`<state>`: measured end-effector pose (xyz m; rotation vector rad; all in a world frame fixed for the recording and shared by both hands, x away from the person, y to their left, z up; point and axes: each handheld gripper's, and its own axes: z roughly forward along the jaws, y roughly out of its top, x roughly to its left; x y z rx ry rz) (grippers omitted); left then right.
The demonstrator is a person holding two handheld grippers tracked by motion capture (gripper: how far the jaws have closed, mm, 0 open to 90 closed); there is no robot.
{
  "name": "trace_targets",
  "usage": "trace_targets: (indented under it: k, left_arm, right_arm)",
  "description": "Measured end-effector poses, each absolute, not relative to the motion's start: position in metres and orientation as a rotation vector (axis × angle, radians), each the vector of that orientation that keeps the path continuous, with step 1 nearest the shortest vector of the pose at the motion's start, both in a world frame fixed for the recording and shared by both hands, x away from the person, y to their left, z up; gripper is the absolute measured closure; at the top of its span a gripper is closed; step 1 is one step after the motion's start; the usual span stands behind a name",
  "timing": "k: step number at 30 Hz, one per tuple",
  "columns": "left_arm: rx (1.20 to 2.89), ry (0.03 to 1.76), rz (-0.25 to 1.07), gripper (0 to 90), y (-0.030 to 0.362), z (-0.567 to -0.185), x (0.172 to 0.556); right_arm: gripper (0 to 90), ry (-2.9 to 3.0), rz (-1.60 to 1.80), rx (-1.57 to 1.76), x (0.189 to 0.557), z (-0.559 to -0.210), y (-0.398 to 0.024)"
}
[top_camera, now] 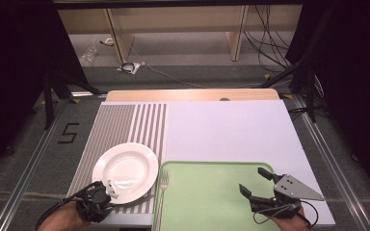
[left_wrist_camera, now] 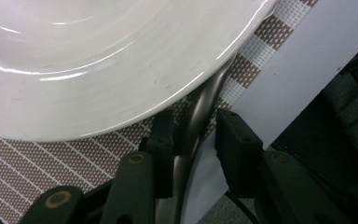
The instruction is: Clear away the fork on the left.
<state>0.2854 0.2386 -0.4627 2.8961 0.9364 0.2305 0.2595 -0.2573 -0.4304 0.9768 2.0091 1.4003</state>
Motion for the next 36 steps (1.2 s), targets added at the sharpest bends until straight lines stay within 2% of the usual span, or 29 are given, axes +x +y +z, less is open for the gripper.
trace_targets:
  k: [13, 18, 36]
  left_arm:
    - [2.917, 0.867, 0.212, 77.8, 0.236, -0.463, 0.283]
    - [2.912, 0.849, 0.2, 78.8, 0.238, -0.462, 0.282]
    - [2.852, 0.813, -0.012, 79.2, 0.242, -0.457, 0.275]
  right_arm:
    - [19.5, 2.006, 1.401, 0.971, 0.259, -0.43, -0.257]
    - [19.7, 2.001, 1.403, 0.973, 0.259, -0.43, -0.258]
    - [19.8, 2.004, 1.403, 0.974, 0.259, -0.43, -0.258]
